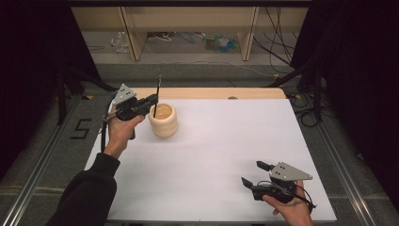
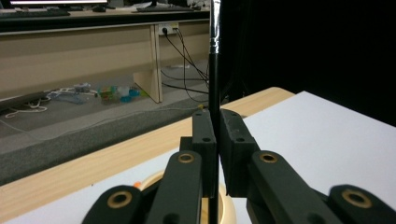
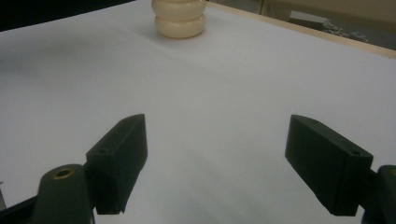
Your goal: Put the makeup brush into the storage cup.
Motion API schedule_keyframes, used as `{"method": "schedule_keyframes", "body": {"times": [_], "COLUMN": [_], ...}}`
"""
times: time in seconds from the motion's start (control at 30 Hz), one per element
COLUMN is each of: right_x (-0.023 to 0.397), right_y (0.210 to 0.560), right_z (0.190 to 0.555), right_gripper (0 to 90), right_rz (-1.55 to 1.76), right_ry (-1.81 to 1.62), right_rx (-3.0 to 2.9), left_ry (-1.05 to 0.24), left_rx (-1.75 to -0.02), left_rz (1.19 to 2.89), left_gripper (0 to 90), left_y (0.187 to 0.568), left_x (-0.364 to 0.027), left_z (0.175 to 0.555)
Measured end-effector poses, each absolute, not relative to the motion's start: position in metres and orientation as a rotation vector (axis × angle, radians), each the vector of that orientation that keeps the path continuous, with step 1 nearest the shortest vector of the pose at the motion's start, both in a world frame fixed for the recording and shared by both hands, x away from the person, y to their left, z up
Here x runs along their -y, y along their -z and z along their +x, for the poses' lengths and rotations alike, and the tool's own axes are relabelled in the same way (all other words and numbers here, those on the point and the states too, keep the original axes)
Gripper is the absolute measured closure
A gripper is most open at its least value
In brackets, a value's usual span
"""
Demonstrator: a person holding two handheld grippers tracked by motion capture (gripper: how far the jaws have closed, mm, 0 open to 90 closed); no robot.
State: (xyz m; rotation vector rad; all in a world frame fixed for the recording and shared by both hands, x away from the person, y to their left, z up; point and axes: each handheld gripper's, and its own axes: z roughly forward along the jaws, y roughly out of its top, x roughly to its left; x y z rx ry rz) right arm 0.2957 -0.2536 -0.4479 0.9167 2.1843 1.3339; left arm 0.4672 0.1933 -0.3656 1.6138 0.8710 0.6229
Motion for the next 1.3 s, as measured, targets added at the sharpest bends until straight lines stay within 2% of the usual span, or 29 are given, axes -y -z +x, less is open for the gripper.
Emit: {"method": "schedule_keyframes", "body": {"times": [0.73, 1.3], "right_x": [0.253, 0.252], "right_y": [0.448, 0.448], "right_z": [0.295, 0.295], "right_gripper": [22.1, 22.1], "right_rz": [0.916, 0.908], "right_ry": [-1.34, -1.356], "right_rx": [-2.19, -2.187], "left_ry": [-0.639, -0.622], "left_rx": [-0.911, -0.922], "left_rz": [1.593, 1.599], "left_gripper": [85.2, 85.2], "left_y": [0.388, 0.41], "left_x": [-0.181, -0.176], "left_z": [0.502, 0.511]}}
